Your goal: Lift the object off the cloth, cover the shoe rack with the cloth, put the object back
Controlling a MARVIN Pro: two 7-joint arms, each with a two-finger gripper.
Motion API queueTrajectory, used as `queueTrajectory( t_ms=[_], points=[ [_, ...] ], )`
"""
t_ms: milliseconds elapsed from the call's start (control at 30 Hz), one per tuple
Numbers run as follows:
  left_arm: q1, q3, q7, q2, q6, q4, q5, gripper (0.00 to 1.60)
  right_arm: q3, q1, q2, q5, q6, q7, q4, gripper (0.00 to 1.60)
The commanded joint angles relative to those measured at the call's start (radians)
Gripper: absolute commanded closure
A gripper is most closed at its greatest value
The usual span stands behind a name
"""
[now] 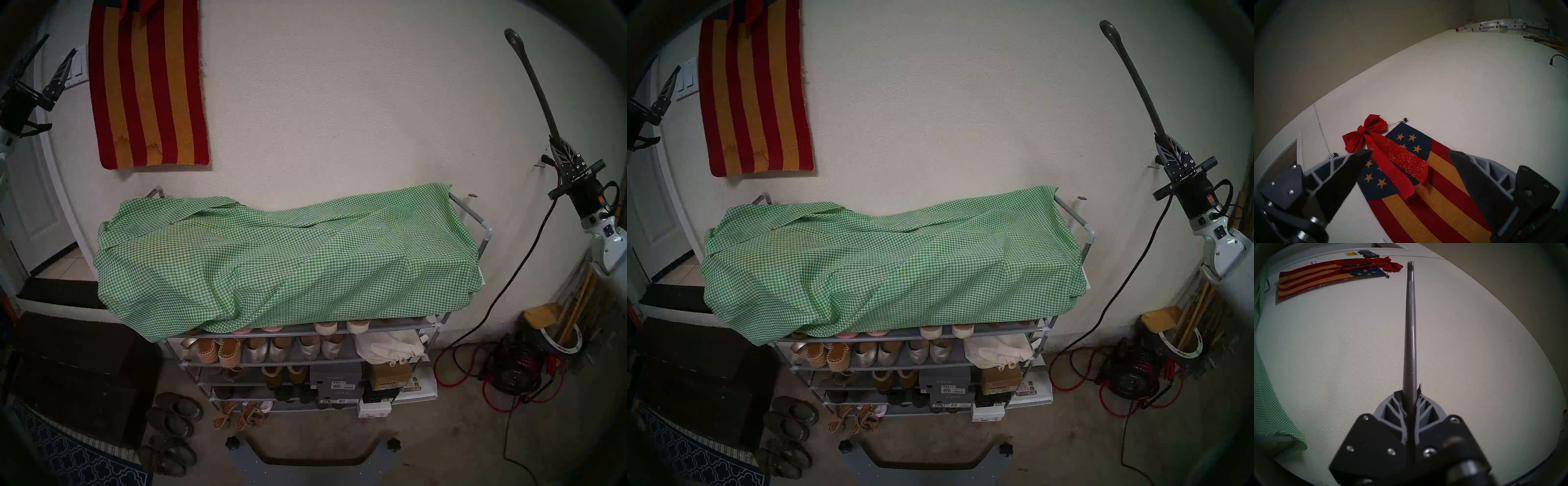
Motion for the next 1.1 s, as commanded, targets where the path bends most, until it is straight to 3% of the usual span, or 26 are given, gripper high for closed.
queueTrajectory(
  t_ms=[0,600,1067],
  points=[
    [-0.005,-0.017,0.017,-0.002,0.003,-0.017,-0.077,0.00,0.007,0.000,0.004,-0.002,0.001,-0.007,0.001,1.60],
    [-0.005,-0.036,0.064,-0.004,0.031,-0.068,-0.279,0.00,0.016,-0.010,0.004,-0.015,0.001,-0.022,-0.002,1.60],
    [0.006,-0.038,0.157,-0.047,0.123,-0.052,-0.479,0.00,0.025,-0.020,0.004,-0.026,0.001,-0.037,-0.003,1.60]
  ],
)
